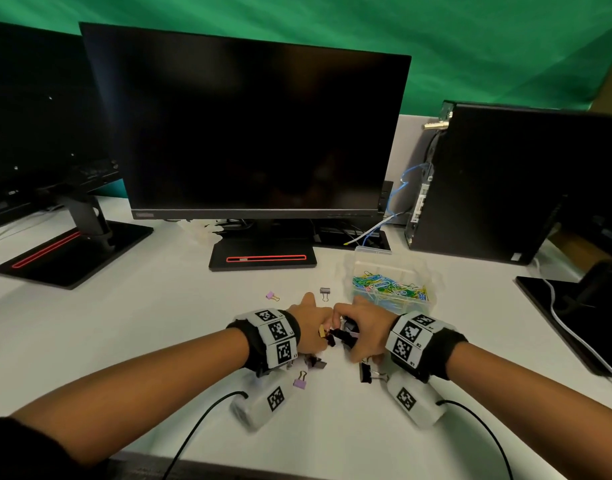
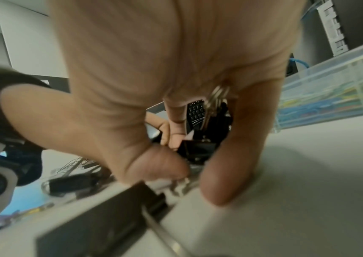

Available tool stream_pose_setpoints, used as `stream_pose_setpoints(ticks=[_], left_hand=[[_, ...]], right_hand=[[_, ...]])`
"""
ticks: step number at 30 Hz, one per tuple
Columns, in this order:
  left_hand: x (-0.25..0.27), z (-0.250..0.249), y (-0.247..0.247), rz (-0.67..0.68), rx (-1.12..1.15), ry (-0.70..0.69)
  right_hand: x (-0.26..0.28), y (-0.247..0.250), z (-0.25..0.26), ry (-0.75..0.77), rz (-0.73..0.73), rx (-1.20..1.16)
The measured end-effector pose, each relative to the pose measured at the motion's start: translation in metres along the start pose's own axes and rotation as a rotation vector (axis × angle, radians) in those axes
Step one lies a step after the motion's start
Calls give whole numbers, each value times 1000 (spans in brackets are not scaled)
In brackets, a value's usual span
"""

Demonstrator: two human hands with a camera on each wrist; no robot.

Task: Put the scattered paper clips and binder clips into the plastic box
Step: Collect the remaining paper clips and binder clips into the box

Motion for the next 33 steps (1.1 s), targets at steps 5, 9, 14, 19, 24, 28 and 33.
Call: stream_pose_setpoints(ticks=[5,9,14,19,24,28,33], left_hand=[[-6,1,8,-20,3,-70],[-14,8,19,-56,15,-86],[-25,11,37,-40,120,-140],[-40,2,57,-9,297,-211],[-64,-21,82,-3,465,-235],[-90,-47,103,-40,580,-253],[-125,-70,116,-77,627,-219]], right_hand=[[0,3,-4,1,33,35],[9,9,-10,26,11,14],[18,12,-27,10,13,-141],[29,18,-44,10,-10,-239],[35,18,-56,59,-19,-266],[39,22,-63,83,-25,-255],[43,29,-68,78,0,-287]])
Point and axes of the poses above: each hand's wrist, its own x-axis away from the middle knuckle, its own y-axis out of the back of the hand, z = x × y, the point moved 6 cm from there along -x, towards the middle knuckle, and after that the axes turned 11 degrees about y, right-handed, at the moved point
